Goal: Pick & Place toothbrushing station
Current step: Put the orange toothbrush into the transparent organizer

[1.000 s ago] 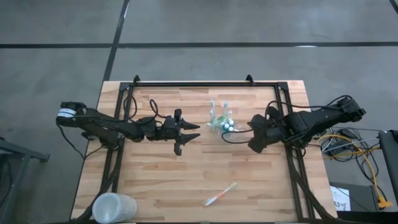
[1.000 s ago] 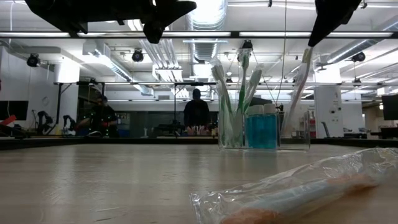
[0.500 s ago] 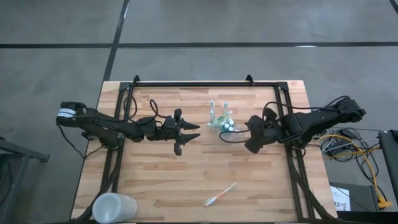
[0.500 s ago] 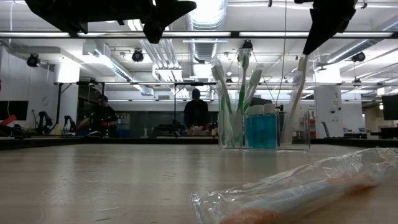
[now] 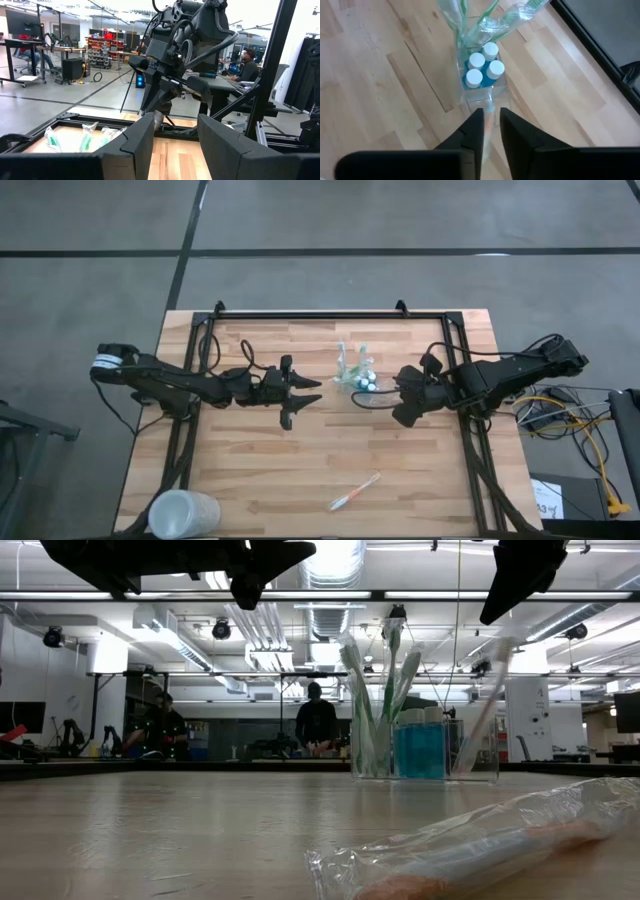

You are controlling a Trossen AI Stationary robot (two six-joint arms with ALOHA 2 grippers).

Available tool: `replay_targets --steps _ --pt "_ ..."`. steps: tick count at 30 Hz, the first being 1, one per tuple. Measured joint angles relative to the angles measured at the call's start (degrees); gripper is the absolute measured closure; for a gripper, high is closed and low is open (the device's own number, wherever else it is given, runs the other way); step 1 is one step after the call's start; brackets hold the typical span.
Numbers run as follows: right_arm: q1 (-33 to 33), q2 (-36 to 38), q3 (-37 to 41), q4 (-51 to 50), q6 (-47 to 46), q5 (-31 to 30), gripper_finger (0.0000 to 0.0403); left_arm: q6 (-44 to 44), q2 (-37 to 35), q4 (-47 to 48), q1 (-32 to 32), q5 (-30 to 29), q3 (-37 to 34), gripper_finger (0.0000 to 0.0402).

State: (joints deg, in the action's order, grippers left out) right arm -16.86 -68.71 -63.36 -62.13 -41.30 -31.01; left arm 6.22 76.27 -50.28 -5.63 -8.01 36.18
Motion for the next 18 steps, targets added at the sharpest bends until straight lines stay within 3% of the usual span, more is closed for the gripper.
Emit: replay_targets --steps 8,18 --pt "0.02 0.10 -0.42 -0.44 -0.17 -0.47 0.0295 0.01 0.00 0.00 -0.01 0.02 0.00 0.0245" --pt "-3.20 3.47 -9.16 -6.01 -2.79 0.57 0.0288 0.00 0.00 0.00 0.00 0.01 0.00 0.0245"
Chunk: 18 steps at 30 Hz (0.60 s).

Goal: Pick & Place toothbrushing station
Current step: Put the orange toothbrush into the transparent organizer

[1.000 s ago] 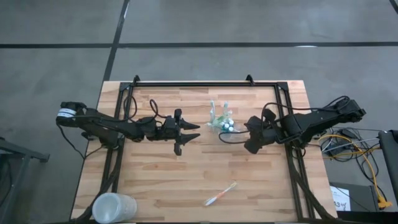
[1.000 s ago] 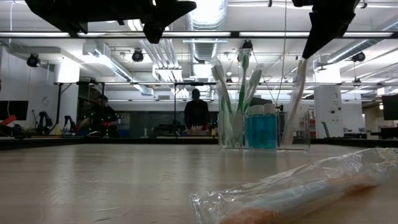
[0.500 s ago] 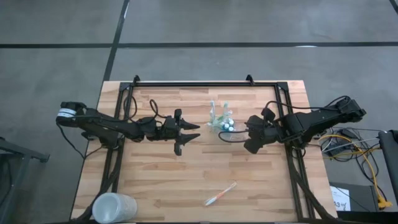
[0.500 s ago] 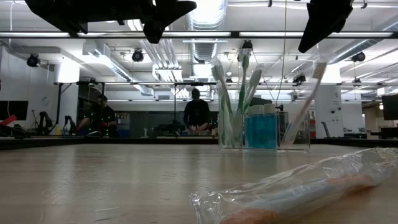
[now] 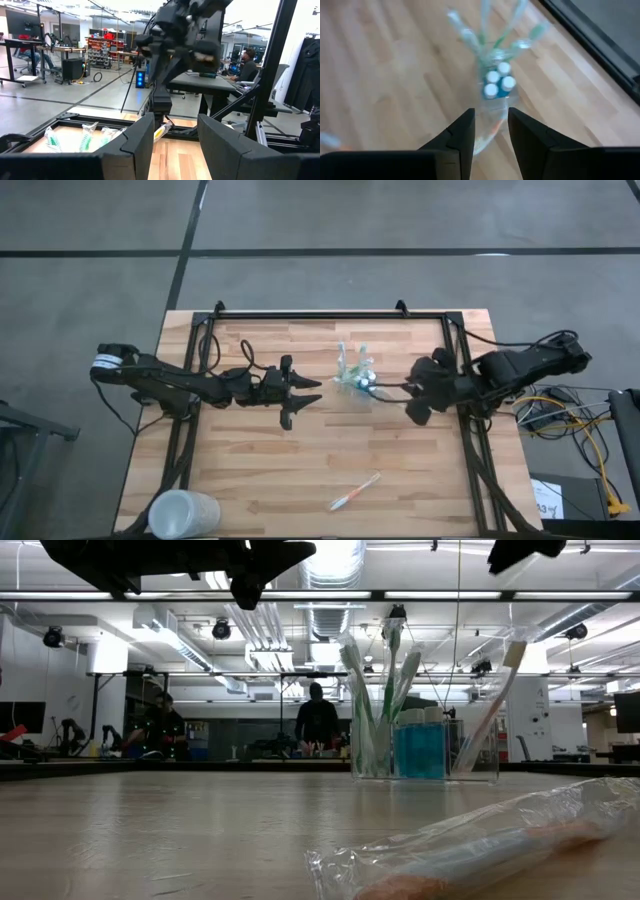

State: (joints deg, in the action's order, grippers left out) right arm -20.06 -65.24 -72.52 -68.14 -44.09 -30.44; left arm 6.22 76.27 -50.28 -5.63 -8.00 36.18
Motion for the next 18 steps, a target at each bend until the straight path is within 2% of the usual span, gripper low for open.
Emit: replay_targets --steps 5,12,18 --pt "-7.60 0.38 -1.15 -0.59 2.10 0.38 0.0289 0.00 0.00 0.09 0.00 0.00 0.00 0.0245" --pt "-19.39 -0.09 3.72 1.88 4.53 0.15 0.0287 0.02 0.00 0.11 0.00 0.00 0.00 0.0245" --pt "-28.50 0.00 7.72 8.35 5.91 -9.83 0.0286 0.01 0.00 0.09 -0.02 -0.01 0.00 0.0245"
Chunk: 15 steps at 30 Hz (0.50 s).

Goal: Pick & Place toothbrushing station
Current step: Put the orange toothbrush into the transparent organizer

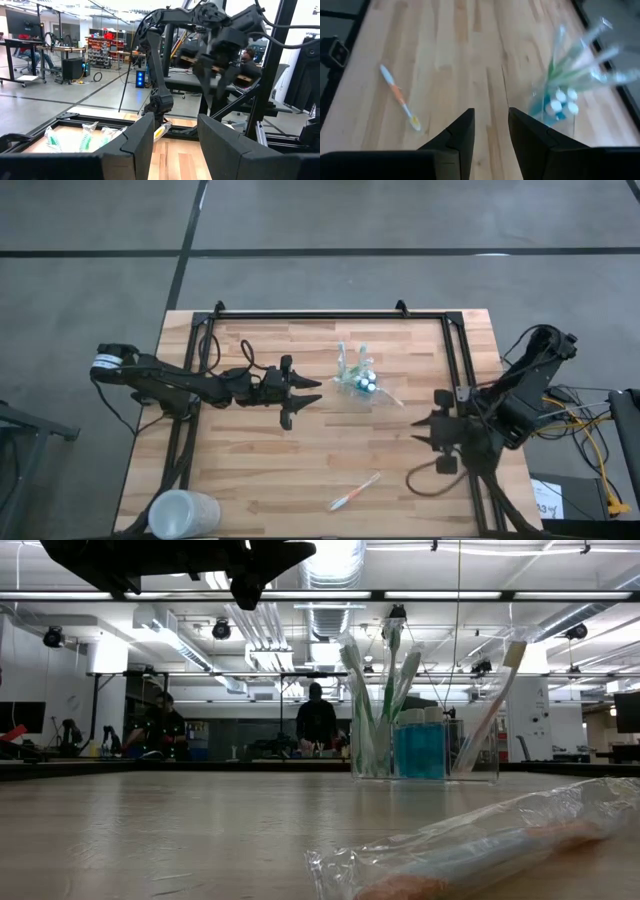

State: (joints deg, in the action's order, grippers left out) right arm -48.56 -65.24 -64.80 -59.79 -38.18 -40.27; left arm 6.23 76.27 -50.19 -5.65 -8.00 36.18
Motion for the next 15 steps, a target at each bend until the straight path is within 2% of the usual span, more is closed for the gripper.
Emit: replay_targets --steps 5,15 --pt "-3.40 0.01 4.65 9.18 3.17 -2.19 0.0286 0.01 0.00 -0.02 0.02 0.01 0.00 0.0245" --pt "-3.35 -0.32 17.30 37.86 13.16 -4.91 0.0273 0.01 0.00 -0.07 0.02 0.01 0.00 0.0245"
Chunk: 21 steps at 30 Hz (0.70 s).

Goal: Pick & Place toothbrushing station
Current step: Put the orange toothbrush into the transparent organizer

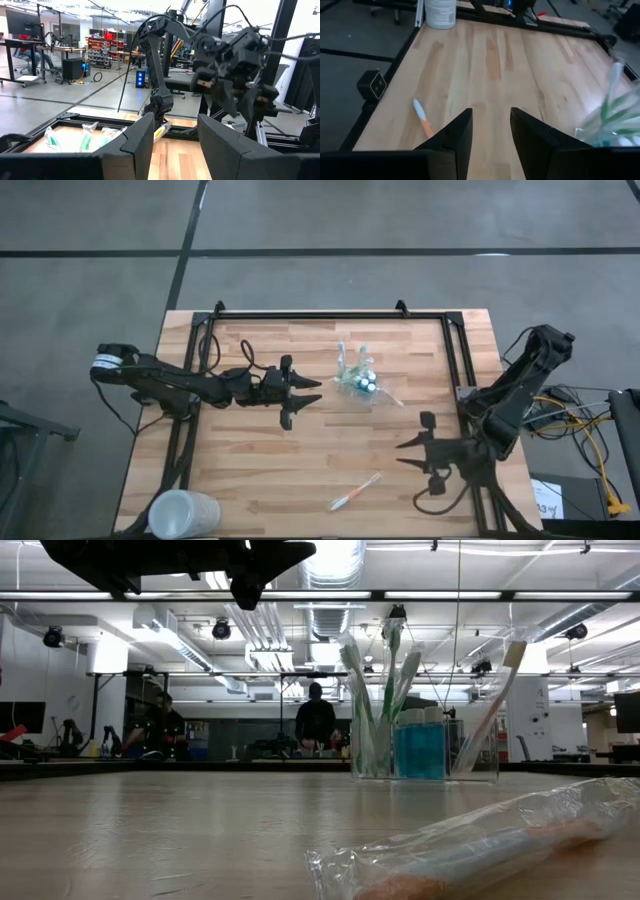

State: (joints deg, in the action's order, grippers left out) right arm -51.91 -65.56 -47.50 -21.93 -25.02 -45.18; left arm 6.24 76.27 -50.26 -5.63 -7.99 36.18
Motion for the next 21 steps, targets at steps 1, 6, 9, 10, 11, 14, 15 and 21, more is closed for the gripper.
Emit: replay_targets --steps 1,6,9,10,11,14,15,21 --pt "0.05 -0.30 1.36 2.28 0.45 -0.03 0.0272 -0.01 0.00 0.00 -0.01 -0.02 0.00 0.0245" --pt "0.05 -4.02 6.85 13.42 -0.22 -0.04 0.0275 -0.02 0.00 0.02 -0.02 -0.02 0.00 0.0245" --pt "0.05 -7.50 8.09 18.01 -0.29 -0.02 0.0275 -0.02 0.00 0.02 0.00 -0.01 0.00 0.0245" --pt "0.05 -8.78 8.09 18.73 -0.31 -0.01 0.0275 -0.01 0.00 0.01 0.00 -0.02 0.01 0.0245" --pt "0.05 -10.22 8.05 19.28 -0.37 0.02 0.0275 -0.01 0.00 0.01 -0.01 -0.02 0.00 0.0245" --pt "0.05 -14.61 7.33 19.32 -1.89 0.19 0.0275 -0.02 0.00 0.04 0.00 0.00 0.00 0.0245" --pt "0.05 -16.08 7.11 19.30 -2.90 0.23 0.0275 -0.02 0.00 0.06 -0.02 -0.02 0.00 0.0245" --pt "0.02 -24.93 6.69 19.45 -9.48 1.15 0.0275 -0.02 0.00 0.24 -0.02 -0.02 0.00 0.0245"
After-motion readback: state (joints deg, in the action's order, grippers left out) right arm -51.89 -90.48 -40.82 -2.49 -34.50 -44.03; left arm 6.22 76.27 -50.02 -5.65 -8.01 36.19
